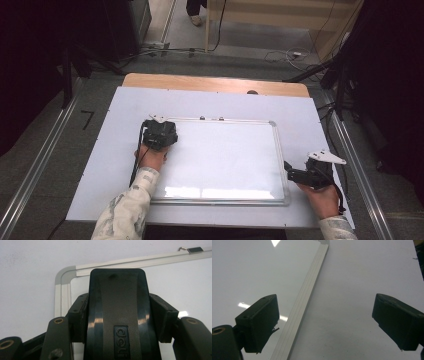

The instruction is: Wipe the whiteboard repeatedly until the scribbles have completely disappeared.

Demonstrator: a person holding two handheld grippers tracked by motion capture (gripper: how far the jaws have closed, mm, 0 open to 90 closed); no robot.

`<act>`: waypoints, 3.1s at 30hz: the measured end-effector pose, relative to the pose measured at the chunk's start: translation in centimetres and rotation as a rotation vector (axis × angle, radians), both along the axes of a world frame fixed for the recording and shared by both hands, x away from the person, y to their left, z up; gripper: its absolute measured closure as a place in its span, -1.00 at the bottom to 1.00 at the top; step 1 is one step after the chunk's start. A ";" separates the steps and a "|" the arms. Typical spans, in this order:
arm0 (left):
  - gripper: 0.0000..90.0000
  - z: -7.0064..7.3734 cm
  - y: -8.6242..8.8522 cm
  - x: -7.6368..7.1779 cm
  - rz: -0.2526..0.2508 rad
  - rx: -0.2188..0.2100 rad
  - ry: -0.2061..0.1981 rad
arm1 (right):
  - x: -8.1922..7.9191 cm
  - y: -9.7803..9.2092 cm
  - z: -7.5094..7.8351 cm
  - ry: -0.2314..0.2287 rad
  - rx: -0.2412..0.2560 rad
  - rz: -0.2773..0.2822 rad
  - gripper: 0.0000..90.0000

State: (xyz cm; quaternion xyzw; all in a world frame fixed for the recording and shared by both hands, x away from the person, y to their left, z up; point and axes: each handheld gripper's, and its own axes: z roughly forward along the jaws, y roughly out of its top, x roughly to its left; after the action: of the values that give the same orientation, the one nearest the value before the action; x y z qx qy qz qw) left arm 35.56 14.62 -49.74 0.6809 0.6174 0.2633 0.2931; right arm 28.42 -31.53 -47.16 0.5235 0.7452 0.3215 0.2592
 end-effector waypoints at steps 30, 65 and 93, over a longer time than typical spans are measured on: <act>-0.11 -0.1 -0.1 -4.3 -0.036 -0.012 -0.042 | 0.2 0.1 -0.1 -0.001 -0.005 0.004 -0.87; -0.09 0.2 -0.2 -3.2 -0.020 -0.021 0.020 | 0.2 0.3 -0.1 0.006 -0.016 0.003 -0.87; -0.09 0.1 -0.8 -3.5 -0.030 -0.016 0.019 | 0.0 0.1 -0.2 0.008 -0.015 -0.001 -0.87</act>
State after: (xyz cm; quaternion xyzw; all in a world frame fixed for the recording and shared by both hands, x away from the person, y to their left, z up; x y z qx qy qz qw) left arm 32.10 13.83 -49.63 0.6902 0.6120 0.2472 0.2967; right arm 28.46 -31.45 -47.36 0.5235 0.7483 0.3137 0.2601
